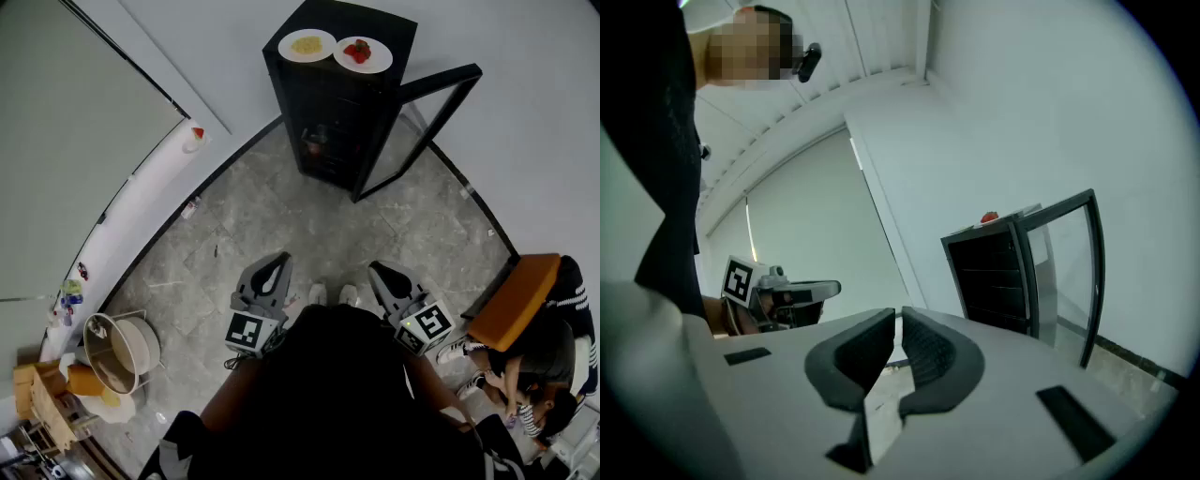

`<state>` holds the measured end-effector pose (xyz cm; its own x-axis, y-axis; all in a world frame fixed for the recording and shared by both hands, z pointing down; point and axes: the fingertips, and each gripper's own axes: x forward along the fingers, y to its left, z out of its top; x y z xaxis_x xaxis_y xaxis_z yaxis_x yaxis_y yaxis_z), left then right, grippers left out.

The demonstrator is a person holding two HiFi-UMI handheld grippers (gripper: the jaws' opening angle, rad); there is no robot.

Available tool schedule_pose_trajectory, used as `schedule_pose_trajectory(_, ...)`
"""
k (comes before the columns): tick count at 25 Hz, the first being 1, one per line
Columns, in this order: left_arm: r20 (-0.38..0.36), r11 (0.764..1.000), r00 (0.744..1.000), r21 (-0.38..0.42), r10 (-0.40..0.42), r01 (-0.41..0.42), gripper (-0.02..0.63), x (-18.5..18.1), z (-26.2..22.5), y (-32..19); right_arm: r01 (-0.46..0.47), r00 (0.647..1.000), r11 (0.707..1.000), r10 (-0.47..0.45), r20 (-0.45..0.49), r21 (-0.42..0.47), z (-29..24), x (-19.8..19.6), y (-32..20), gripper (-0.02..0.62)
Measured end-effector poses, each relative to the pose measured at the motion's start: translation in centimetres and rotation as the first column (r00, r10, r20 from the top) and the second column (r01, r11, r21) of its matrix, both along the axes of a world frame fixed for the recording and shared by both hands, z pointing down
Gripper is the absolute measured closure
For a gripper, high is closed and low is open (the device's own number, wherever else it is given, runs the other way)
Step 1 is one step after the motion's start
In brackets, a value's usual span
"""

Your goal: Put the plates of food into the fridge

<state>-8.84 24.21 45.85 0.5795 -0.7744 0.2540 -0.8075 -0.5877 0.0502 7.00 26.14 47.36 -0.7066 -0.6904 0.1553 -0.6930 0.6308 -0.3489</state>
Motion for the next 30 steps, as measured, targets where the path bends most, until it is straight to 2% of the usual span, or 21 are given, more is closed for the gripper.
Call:
schedule_pose_trajectory(6, 0.014, 1.0, 1.0, -0.012, -0.01, 0.01, 0.577, 1.1, -0.5, 0.6, 0.026, 1.0, 1.0, -0.026, 0.004, 0.006, 0.1, 0.4, 0.6, 0.566)
schedule_pose_trajectory(11, -0.025, 1.0, 1.0, 0.029, -0.004, 0.005, 0.577, 1.8, -1.6, 0.6, 0.048, 0.999, 0.999, -0.048, 0.024, -0.005, 0.5, 0.0, 0.7, 0.566)
schedule_pose_trajectory(14, 0.001, 1.0, 1.0, 0.011, -0.015, 0.015, 0.577, 1.5, -1.3, 0.5, 0.053, 0.997, 0.999, -0.053, 0.047, 0.001, 0.2, -0.1, 0.5, 0.566)
schedule_pose_trajectory(17, 0.014, 1.0, 1.0, 0.029, -0.006, 0.005, 0.577, 1.7, -1.3, 0.1, 0.057, 0.996, 0.998, -0.058, 0.075, 0.014, -0.4, 0.0, 0.0, 0.568)
schedule_pose_trajectory(25, 0.017, 0.998, 0.998, 0.006, -0.064, 0.063, 0.575, 3.2, -1.2, 0.6, 0.055, 0.991, 0.998, -0.052, 0.126, -0.025, 0.7, 3.4, -0.2, 0.568)
schedule_pose_trajectory(30, 0.013, 0.996, 0.996, -0.007, -0.088, 0.088, 0.577, 4.6, -0.8, 2.0, 0.063, 0.991, 0.998, -0.06, 0.119, -0.022, 1.1, 4.8, -0.2, 0.568)
